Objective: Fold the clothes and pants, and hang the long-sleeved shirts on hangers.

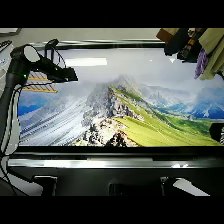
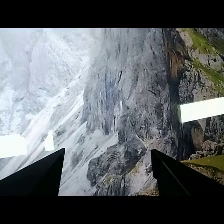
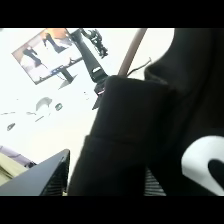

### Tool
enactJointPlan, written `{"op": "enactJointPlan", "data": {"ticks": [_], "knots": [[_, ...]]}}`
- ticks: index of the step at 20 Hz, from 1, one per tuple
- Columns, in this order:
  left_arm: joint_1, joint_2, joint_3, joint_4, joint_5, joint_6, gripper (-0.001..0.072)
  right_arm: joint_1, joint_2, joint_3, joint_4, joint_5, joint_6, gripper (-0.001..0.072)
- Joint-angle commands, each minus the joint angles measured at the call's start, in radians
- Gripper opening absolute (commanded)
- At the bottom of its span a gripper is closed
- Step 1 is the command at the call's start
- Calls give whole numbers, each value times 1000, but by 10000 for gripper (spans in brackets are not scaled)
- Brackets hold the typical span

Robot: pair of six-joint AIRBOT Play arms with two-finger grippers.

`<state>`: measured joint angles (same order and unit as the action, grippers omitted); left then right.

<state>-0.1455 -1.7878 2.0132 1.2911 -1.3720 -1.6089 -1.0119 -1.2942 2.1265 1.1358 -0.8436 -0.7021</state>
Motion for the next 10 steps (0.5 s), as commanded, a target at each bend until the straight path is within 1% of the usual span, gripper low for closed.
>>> {"op": "enactJointPlan", "data": {"ticks": [1,3,7,9,10], "knots": [[1,-1,0,0,0,0,625,0,52,0,16,-58,-71,503],[1,-1,0,0,0,0,625,0,94,0,68,-58,-121,503],[1,-1,0,0,0,0,625,0,162,0,226,-53,-204,503],[1,-1,0,0,0,0,625,0,177,0,346,-53,-278,503],[1,-1,0,0,0,0,625,0,178,0,433,-65,-343,503]]}}
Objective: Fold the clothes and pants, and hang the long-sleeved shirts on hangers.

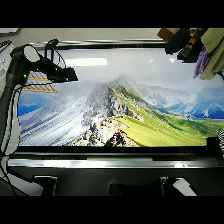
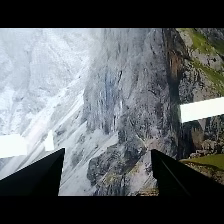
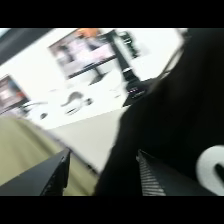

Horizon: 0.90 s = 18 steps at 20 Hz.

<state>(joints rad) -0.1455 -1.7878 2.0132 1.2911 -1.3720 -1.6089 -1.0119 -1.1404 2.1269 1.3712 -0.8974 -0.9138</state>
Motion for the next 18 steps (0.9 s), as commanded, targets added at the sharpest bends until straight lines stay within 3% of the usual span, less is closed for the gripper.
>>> {"op": "enactJointPlan", "data": {"ticks": [1,7,8,9,13,15,18], "knots": [[1,-1,0,0,0,0,625,0,24,0,278,-33,-197,502],[1,-1,0,0,0,0,624,0,21,-113,757,-244,-489,480],[1,-1,0,0,0,0,625,3,20,-146,837,-291,-525,447],[1,-1,0,0,0,0,625,27,18,-174,871,-322,-555,359],[1,-1,0,0,0,0,625,289,-16,-235,862,-433,-621,241],[1,-1,0,0,0,0,625,470,-55,-262,828,-548,-663,75],[1,-1,0,0,0,0,625,738,-126,-319,695,-706,-748,42]]}}
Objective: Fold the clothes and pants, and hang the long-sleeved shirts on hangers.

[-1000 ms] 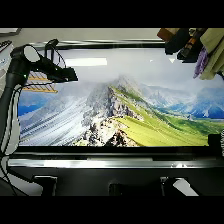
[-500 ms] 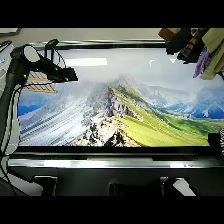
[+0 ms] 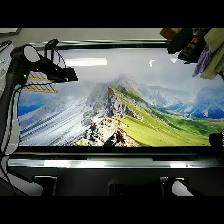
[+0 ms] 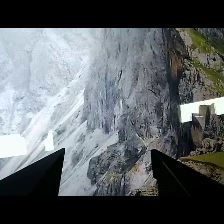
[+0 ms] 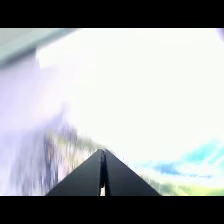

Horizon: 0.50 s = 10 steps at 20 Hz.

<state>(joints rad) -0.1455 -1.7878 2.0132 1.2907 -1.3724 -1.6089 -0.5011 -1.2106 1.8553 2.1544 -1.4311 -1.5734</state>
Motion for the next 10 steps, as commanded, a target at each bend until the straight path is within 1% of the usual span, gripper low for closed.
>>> {"op": "enactJointPlan", "data": {"ticks": [1,5,7,10], "knots": [[1,-1,0,0,0,0,625,304,-81,-61,-130,-206,-99,42],[1,-1,0,0,0,0,625,527,-141,-119,-143,-227,-129,41],[1,-1,0,0,0,0,625,612,-154,-125,-144,-223,-160,42],[1,-1,0,0,0,0,624,692,-164,-125,-169,-199,-159,42]]}}
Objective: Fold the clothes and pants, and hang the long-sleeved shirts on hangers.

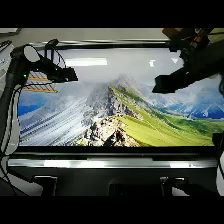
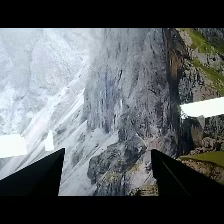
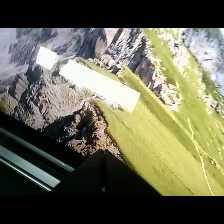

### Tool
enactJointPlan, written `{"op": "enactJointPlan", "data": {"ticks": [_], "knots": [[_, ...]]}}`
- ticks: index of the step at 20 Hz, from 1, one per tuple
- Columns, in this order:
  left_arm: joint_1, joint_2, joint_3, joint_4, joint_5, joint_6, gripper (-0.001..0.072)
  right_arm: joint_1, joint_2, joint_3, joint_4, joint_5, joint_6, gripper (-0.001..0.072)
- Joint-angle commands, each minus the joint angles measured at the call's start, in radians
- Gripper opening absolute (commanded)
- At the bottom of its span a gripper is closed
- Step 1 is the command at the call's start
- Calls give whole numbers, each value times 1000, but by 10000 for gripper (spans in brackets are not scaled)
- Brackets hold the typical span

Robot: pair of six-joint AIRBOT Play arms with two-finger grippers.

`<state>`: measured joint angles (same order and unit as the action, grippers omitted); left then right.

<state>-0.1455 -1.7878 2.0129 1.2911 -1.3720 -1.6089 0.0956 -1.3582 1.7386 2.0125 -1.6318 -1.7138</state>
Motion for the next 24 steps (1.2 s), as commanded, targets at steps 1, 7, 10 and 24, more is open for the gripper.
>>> {"op": "enactJointPlan", "data": {"ticks": [1,7,10,24], "knots": [[1,-1,0,0,0,0,625,110,-18,-8,-35,13,-25,42],[1,-1,0,0,0,0,625,114,-19,-8,-76,84,-24,43],[1,-1,0,0,0,0,625,114,-19,-8,-80,24,-14,42],[1,-1,0,0,0,0,625,114,-19,-8,-80,29,-14,42]]}}
